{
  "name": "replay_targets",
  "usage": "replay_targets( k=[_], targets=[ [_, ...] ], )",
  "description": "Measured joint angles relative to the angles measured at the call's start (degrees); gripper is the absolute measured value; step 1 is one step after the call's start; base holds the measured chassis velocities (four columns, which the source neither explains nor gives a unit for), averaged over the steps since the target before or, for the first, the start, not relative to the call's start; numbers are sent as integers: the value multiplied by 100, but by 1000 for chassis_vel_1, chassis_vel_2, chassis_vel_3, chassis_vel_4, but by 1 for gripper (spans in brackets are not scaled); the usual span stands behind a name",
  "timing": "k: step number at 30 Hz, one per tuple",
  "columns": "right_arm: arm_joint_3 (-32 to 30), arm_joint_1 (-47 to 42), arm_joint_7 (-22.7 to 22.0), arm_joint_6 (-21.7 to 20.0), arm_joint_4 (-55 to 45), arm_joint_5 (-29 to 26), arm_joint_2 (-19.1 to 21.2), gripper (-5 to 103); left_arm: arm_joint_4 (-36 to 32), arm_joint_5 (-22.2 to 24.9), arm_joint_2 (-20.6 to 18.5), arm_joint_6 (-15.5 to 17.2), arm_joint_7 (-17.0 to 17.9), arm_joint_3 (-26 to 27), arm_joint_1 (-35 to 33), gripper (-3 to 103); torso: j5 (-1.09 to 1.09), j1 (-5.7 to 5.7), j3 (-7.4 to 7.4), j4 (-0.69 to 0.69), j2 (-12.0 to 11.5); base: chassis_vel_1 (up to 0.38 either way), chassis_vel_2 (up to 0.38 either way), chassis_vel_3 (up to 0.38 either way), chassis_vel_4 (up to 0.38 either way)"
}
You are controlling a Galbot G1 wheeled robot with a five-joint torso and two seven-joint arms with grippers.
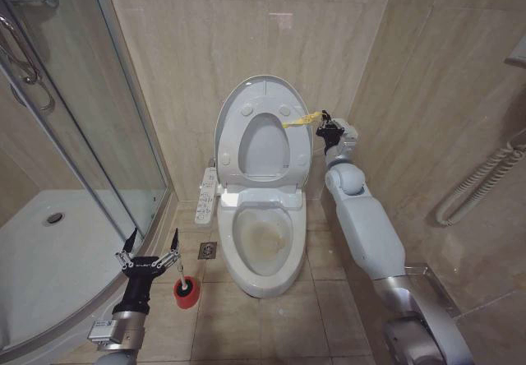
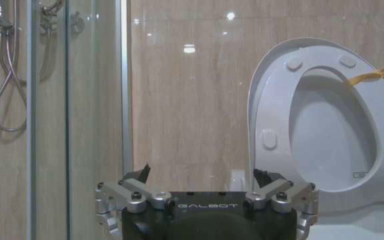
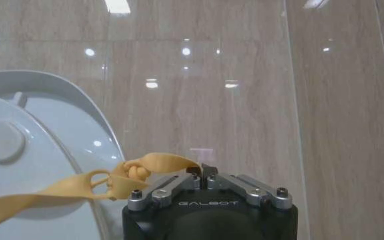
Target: Open the toilet lid, clean the toilet bowl with a toilet brush, close the toilet lid, and flush.
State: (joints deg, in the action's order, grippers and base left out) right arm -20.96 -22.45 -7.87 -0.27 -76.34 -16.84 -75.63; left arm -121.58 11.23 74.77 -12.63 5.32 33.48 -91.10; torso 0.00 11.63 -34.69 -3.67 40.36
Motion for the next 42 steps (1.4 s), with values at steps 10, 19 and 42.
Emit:
replay_targets(
  k=[10,19,42],
  targets=[
    [47,-68,27,125,-179,-88,-62,1,0,0,0,0,0,0,0,100,0,0,0,-2,0,0,0,0,0],
    [99,0,-45,108,-144,-16,-231,1,0,0,0,0,0,0,0,100,-1,0,0,1,1,0,0,0,0],
    [-7,-778,-98,-87,-889,-150,349,24,0,0,0,0,0,0,0,100,1,0,0,-2,1,0,0,0,0]
  ],
)
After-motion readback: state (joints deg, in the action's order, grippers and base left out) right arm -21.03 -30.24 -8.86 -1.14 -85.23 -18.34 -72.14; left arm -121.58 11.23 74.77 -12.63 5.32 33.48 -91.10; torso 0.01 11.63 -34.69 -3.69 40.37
